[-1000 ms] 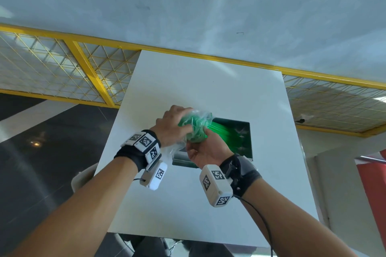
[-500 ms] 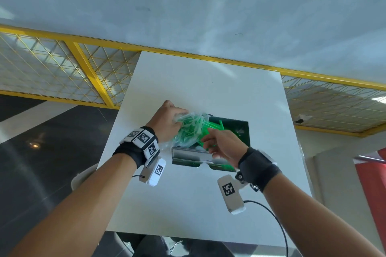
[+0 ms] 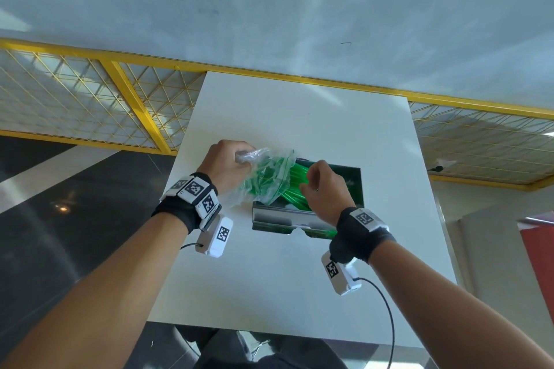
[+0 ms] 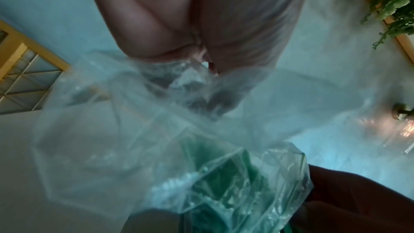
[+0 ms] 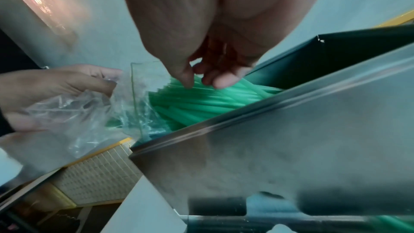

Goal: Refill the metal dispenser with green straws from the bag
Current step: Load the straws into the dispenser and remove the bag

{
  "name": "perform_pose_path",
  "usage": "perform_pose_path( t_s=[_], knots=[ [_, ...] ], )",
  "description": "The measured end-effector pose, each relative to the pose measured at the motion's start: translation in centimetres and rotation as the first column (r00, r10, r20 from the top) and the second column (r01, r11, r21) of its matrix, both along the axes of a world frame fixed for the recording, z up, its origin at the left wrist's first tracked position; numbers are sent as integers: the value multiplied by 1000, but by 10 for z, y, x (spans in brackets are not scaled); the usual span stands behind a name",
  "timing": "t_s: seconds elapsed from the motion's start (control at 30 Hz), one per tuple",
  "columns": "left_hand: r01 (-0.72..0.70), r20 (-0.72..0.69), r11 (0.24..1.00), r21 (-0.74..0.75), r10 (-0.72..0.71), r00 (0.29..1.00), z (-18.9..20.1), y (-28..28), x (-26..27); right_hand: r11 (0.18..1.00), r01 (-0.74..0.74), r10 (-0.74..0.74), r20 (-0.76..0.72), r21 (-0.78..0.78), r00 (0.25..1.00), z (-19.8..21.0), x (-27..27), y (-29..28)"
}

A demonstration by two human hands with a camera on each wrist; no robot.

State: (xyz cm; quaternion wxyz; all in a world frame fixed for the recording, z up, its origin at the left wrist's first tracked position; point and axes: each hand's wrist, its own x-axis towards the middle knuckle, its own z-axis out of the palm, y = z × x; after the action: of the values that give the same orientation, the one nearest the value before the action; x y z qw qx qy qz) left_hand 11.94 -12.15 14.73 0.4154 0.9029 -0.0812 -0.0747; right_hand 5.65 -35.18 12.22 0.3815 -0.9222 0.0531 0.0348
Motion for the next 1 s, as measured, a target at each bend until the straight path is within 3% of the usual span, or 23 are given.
perform_pose_path(
  t_s=[0.1, 0.17, 0.3, 0.5, 0.73, 1.0],
  knots=[
    [-14, 6, 1000, -4, 14, 1000, -2, 2, -2, 993, 99, -92, 103, -63, 990, -8, -2, -8],
    [-39, 46, 999, -5, 39, 998, -1, 4, 0, 992, 95, -92, 46, -79, 995, -14, -2, -13],
    [-58, 94, 998, -11, 59, 994, 2, 7, 4, 992, -18, 6, -99, -124, 995, -17, 2, -14],
    [-56, 58, 998, -18, 57, 997, 2, 11, 5, 984, -114, 117, 19, -135, 993, -11, 10, -2],
    [-99, 39, 995, -26, 100, 994, 5, 22, 5, 918, -225, 298, 193, -327, 935, -14, 8, 4],
    [-117, -35, 989, -90, 115, 993, -2, 23, 5, 851, -394, 447, 86, -348, 890, -20, 11, 24]
  ],
)
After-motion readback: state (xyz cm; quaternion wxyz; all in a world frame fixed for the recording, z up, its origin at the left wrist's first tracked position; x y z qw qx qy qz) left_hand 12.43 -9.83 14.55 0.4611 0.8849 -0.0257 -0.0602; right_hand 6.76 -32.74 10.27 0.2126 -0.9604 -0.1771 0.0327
